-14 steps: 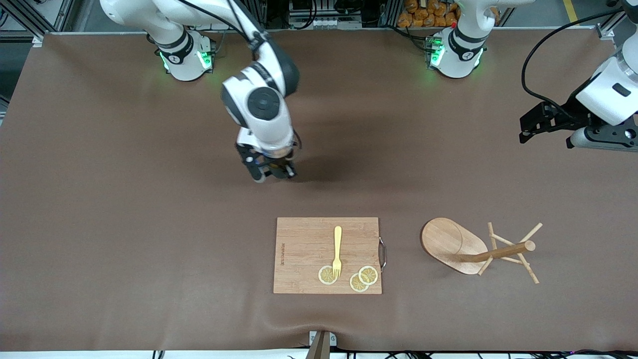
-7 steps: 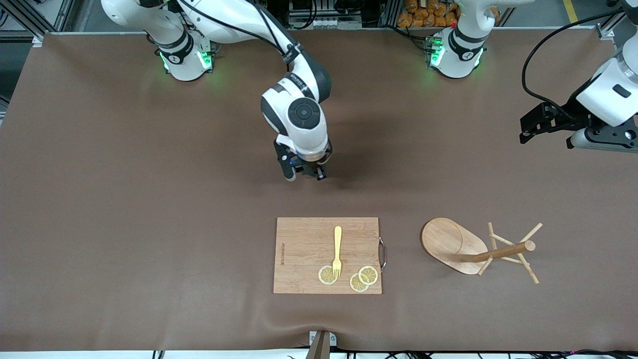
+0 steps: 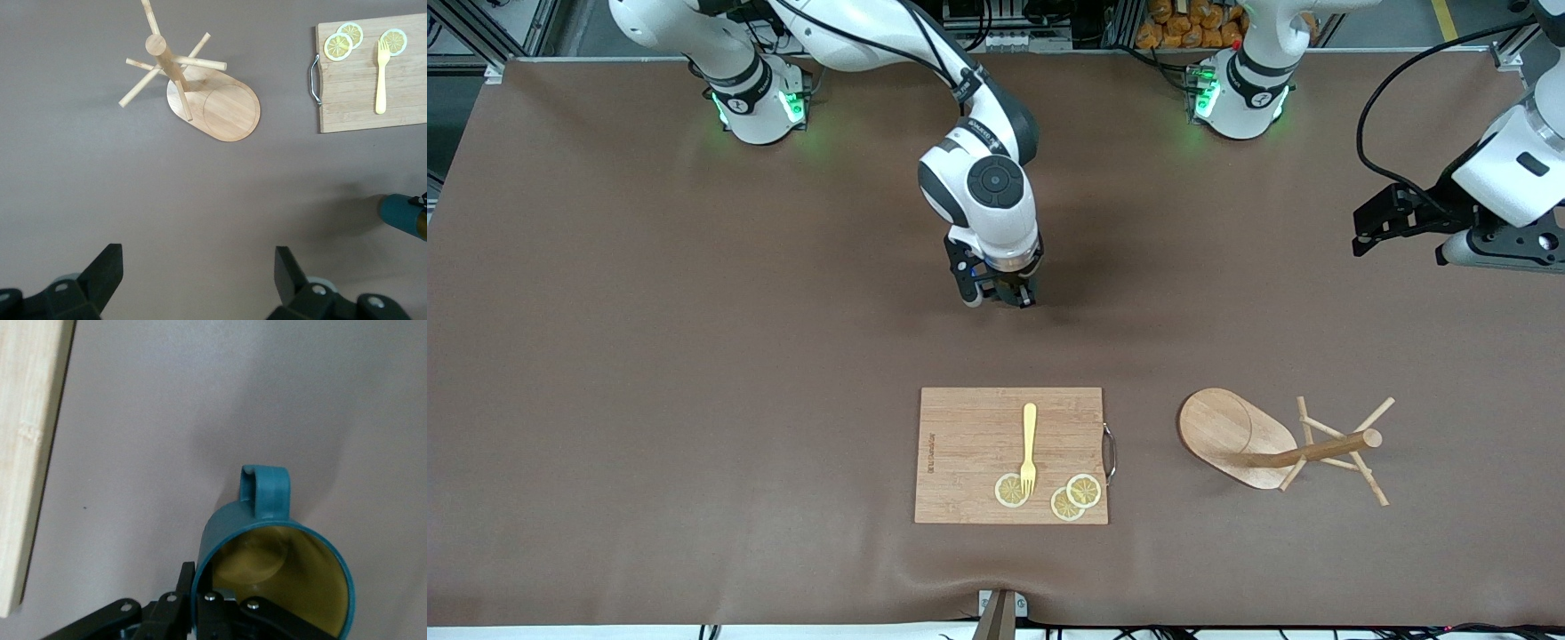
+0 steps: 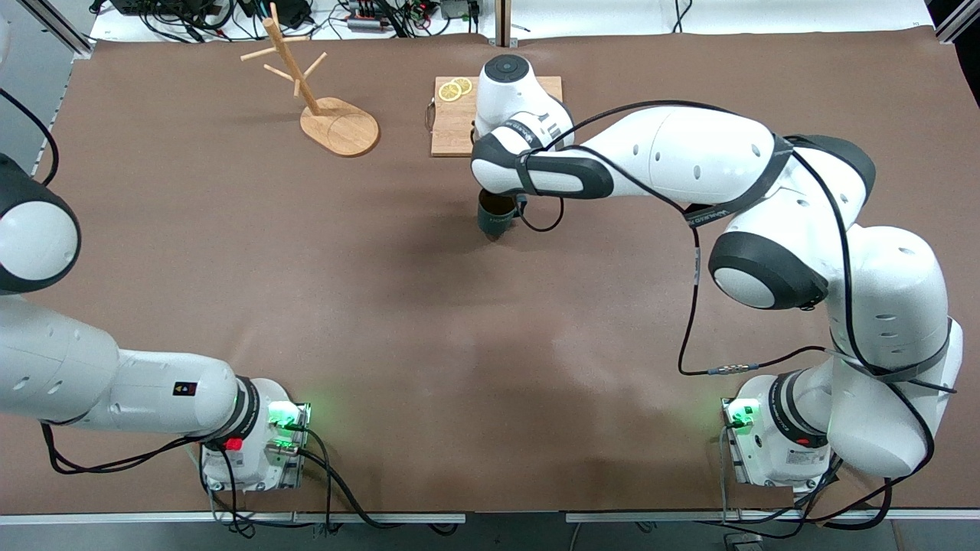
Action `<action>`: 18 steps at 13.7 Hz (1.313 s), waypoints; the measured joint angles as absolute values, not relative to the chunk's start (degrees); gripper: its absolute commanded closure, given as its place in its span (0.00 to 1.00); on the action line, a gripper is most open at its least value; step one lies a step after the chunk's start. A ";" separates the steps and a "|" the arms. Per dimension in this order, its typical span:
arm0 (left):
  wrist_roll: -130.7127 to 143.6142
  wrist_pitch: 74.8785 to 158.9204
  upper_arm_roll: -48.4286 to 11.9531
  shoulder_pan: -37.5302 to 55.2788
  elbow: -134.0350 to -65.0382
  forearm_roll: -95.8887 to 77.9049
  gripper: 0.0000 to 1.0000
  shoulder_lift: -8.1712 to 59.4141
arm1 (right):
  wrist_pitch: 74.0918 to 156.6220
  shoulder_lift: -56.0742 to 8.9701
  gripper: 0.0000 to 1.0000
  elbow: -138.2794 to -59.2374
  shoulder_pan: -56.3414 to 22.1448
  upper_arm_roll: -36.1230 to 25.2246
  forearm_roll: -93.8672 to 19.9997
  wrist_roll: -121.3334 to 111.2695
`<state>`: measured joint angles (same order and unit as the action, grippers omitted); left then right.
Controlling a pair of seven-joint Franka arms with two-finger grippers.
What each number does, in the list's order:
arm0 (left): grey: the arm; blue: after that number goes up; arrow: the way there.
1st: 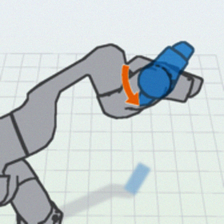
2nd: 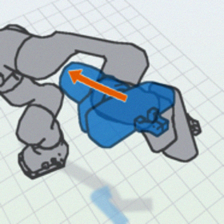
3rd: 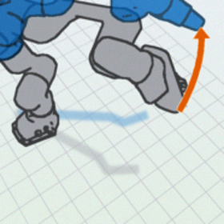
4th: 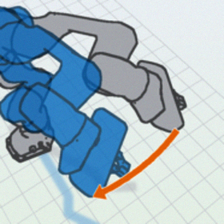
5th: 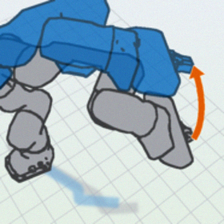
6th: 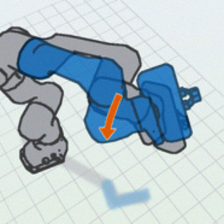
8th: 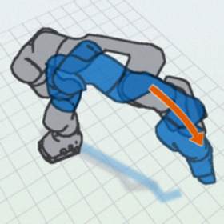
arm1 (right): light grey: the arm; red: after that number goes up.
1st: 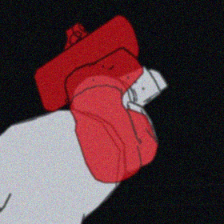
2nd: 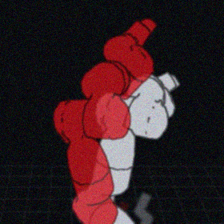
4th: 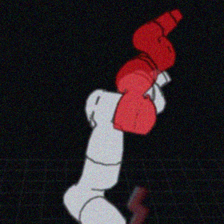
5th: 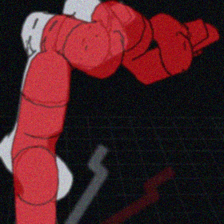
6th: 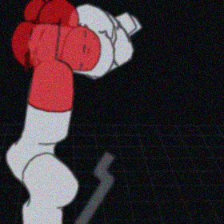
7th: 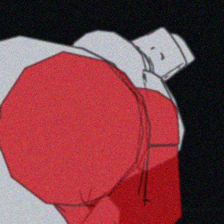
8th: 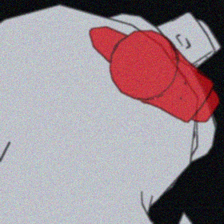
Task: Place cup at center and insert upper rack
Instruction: 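Carry the teal mug with the right gripper toward the table center, then release the mug at center with the right gripper while the left gripper approaches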
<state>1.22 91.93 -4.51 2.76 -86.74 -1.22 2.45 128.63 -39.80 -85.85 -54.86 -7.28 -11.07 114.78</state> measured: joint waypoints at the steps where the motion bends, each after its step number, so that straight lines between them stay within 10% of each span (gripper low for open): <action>1: 1.22 91.93 -4.51 2.76 -86.76 -1.22 0.00 2.45 | 128.78 -40.13 1.00 -85.84 -55.15 -7.28 -11.07 114.78; 6: 1.22 91.93 -4.51 2.76 -87.02 -1.22 0.00 2.54 | 129.10 -40.77 1.00 -85.57 -56.42 -7.28 -11.07 116.13; 8: 1.22 91.93 -4.51 2.76 -87.09 -1.22 0.00 2.70 | 129.59 -40.82 0.17 -85.42 -56.42 -7.34 -11.07 116.33; 11: 1.22 91.93 -4.51 2.76 -87.09 -1.22 0.00 2.75 | 129.72 -40.82 0.00 -85.19 -56.42 -7.37 -11.07 116.36; 18: 1.22 91.93 -4.51 2.82 -87.13 -1.22 0.00 2.79 | 127.29 -40.76 0.00 -83.67 -56.37 -8.27 -11.06 116.36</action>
<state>1.22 91.93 -4.51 2.82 -87.13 -1.22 2.79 127.29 -40.76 -83.67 -56.37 -8.27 -11.06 116.36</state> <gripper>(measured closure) 0.000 0.000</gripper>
